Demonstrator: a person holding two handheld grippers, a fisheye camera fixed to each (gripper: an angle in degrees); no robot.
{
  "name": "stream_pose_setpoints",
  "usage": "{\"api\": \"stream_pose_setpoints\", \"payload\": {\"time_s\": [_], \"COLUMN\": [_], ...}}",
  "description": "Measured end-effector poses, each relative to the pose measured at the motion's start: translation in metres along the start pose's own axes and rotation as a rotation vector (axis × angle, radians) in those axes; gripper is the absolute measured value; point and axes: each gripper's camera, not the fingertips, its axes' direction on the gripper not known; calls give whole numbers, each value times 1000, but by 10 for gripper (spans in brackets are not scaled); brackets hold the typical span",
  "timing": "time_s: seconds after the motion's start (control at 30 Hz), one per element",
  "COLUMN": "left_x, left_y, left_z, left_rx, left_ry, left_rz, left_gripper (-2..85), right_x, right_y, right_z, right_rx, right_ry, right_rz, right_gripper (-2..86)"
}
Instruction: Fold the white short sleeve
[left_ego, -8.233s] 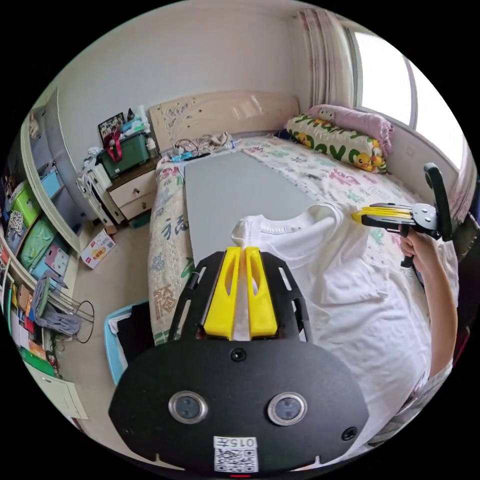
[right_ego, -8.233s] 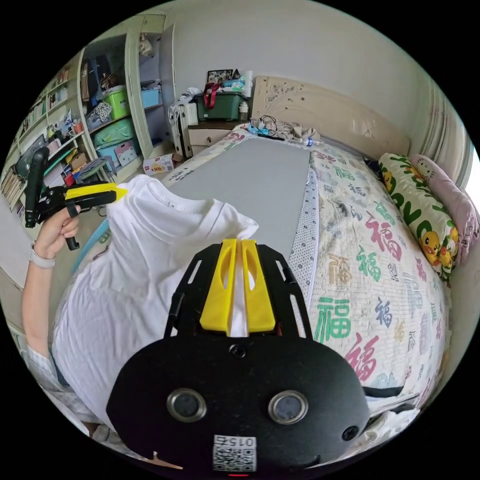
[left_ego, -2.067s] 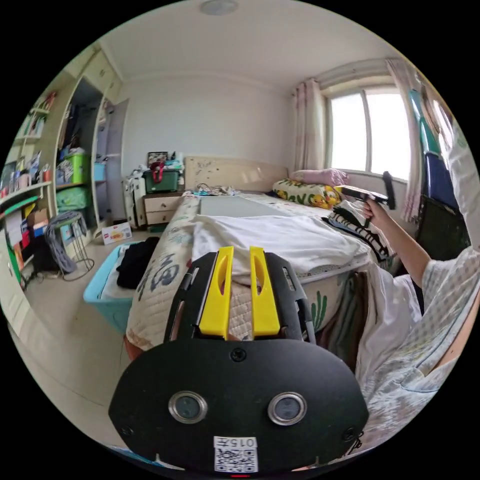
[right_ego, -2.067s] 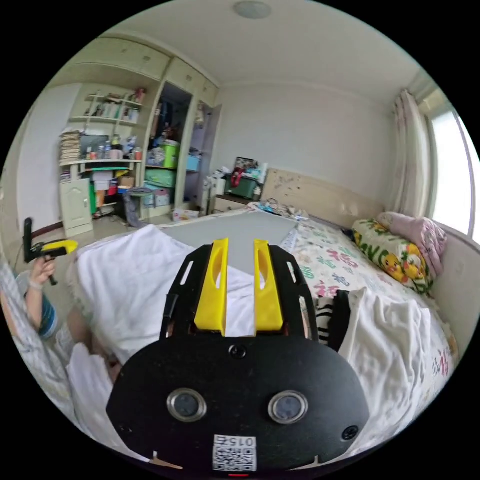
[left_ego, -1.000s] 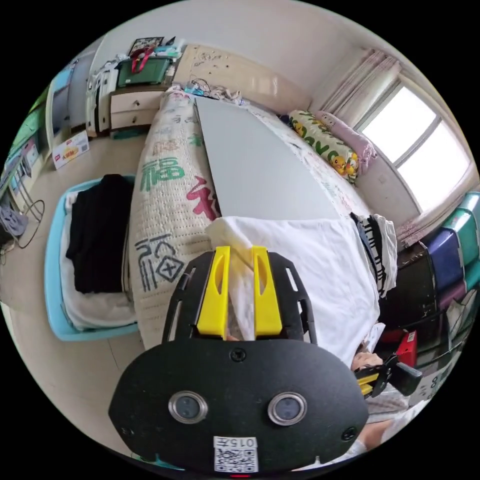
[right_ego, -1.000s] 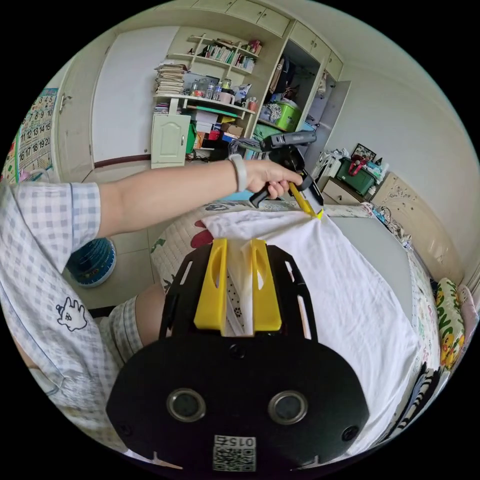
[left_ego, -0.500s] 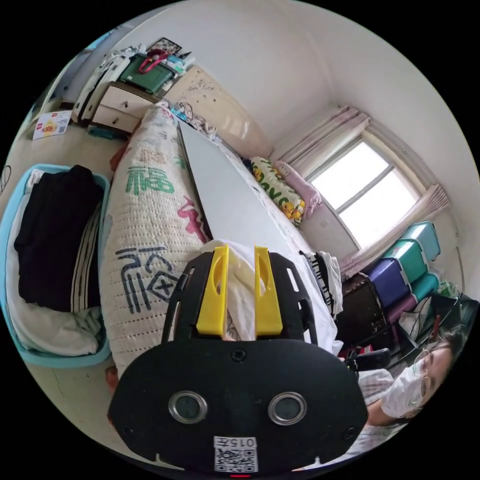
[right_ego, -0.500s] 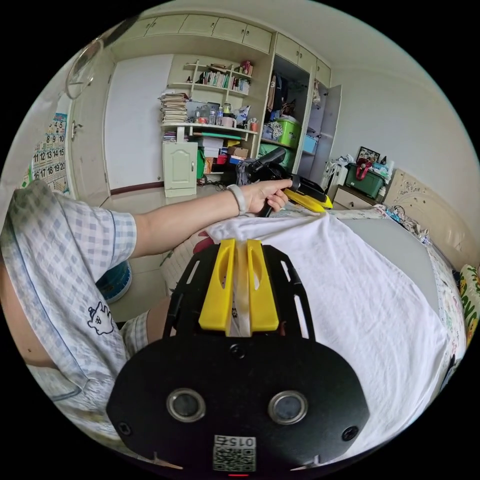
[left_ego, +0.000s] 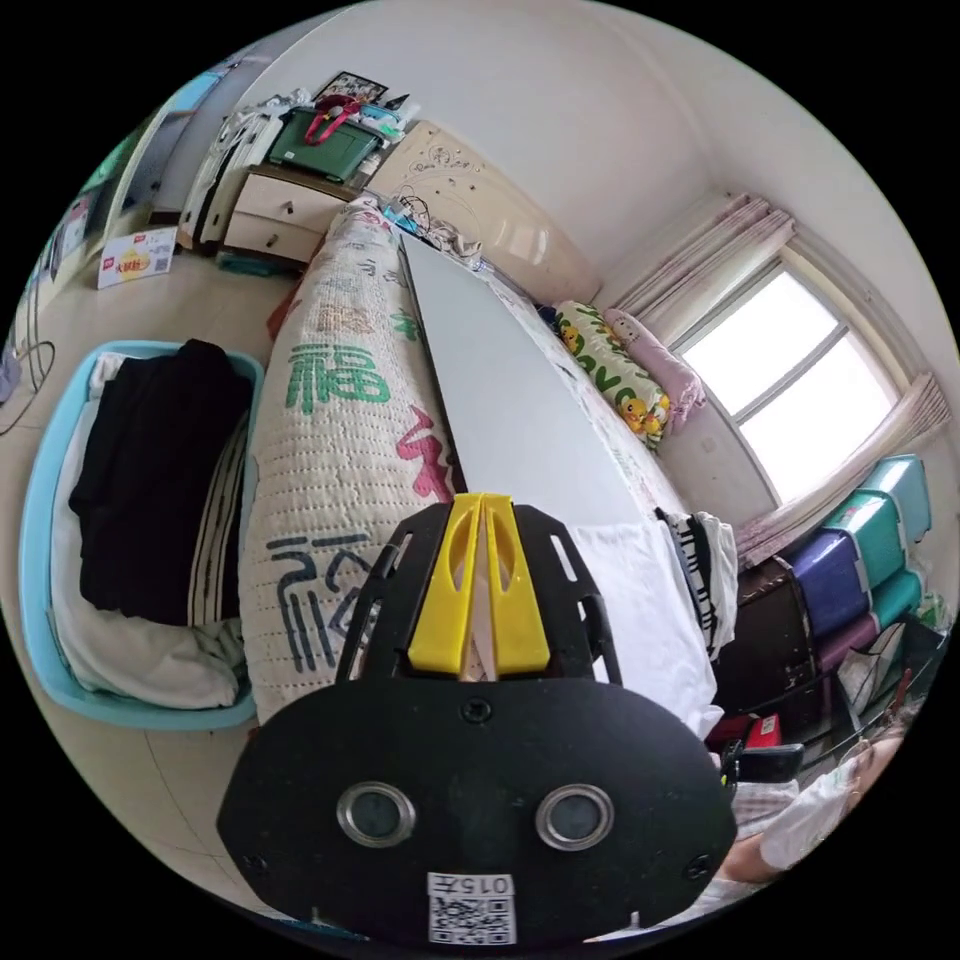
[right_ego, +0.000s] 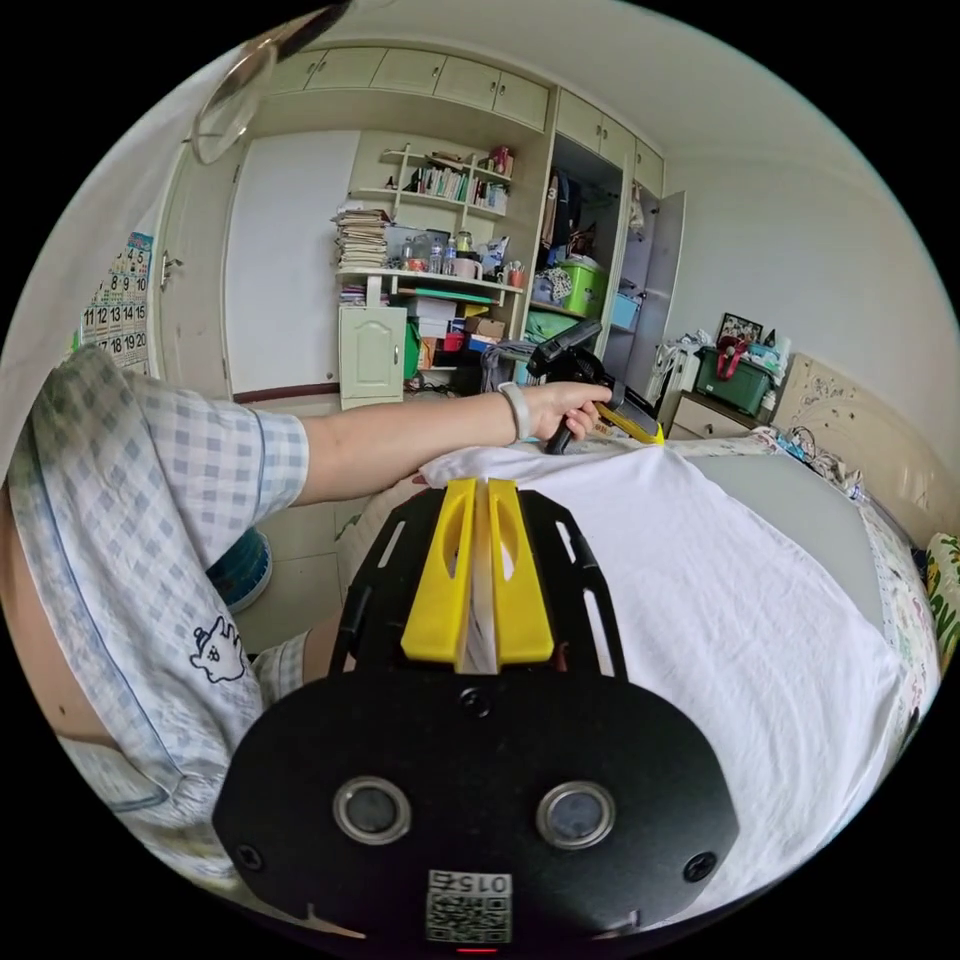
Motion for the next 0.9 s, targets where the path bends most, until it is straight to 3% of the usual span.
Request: {"api": "stream_pose_setpoints", "payload": {"time_s": [0.37,0.57,0.63,0.73,0.9], "left_x": [28,19,13,19,22], "left_y": [15,41,38,16,-1], "left_z": [21,-30,-28,4,-10], "left_rx": [-50,162,120,-86,-72], "left_ry": [-128,101,111,98,69], "left_rz": [33,88,56,53,32], "left_gripper": [-2,47,46,69,44], "right_x": [12,15,18,19,13], "right_y": [-12,-22,-27,-43,-63], "right_z": [-13,-48,-49,-35,-37], "right_rx": [-31,113,102,-21,-36], "right_ry": [-44,-62,-47,-43,27], "right_rz": [34,36,49,58,27], "right_gripper": [35,69,61,66,39]}}
